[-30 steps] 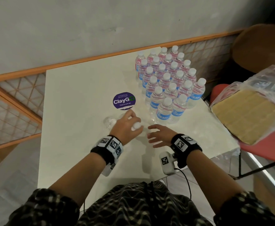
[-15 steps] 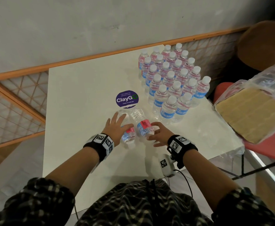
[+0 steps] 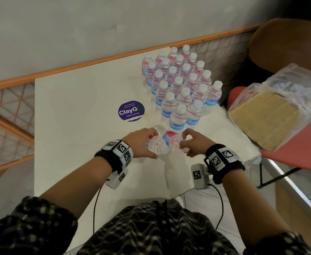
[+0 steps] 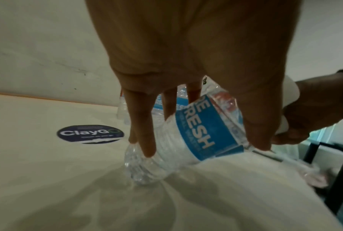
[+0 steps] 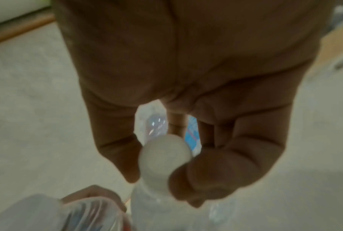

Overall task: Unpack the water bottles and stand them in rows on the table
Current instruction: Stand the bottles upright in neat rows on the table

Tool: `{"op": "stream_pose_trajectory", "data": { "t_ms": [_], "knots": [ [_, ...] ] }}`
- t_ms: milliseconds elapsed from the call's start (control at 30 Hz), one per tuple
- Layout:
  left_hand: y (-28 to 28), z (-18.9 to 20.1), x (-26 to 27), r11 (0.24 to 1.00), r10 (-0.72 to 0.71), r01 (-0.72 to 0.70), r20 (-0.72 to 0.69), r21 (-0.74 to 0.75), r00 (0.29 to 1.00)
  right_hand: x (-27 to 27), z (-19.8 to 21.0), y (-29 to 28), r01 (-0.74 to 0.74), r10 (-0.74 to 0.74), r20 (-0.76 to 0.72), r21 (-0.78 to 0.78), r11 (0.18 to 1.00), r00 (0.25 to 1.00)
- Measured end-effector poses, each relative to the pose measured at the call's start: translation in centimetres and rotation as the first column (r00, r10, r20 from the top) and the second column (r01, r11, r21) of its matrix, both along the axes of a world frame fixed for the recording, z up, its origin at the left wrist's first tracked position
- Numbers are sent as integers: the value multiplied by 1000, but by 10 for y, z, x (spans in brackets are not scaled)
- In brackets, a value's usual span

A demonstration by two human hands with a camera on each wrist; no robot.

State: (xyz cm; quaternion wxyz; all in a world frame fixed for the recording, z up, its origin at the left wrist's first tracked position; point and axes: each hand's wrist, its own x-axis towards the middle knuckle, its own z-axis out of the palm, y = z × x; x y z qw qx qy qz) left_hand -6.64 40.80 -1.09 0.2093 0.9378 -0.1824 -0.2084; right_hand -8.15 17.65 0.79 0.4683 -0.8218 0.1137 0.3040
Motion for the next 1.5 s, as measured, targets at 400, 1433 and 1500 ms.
{"op": "stream_pose_trajectory", "data": {
  "t_ms": [400,1433,1500],
  "knots": [
    [-65,1,-14,944,80,-183,-347,-275,934,-2,39,-58,65,-35,212,-134,989,977],
    [-102,54,71,960,207,-167,163,-226,965,41,-20,-79,331,-389,251,242,912,887],
    [-97,56,73,970,157,-123,154,-211,976,48,-19,-76,284,-353,245,276,918,903]
  ]
}}
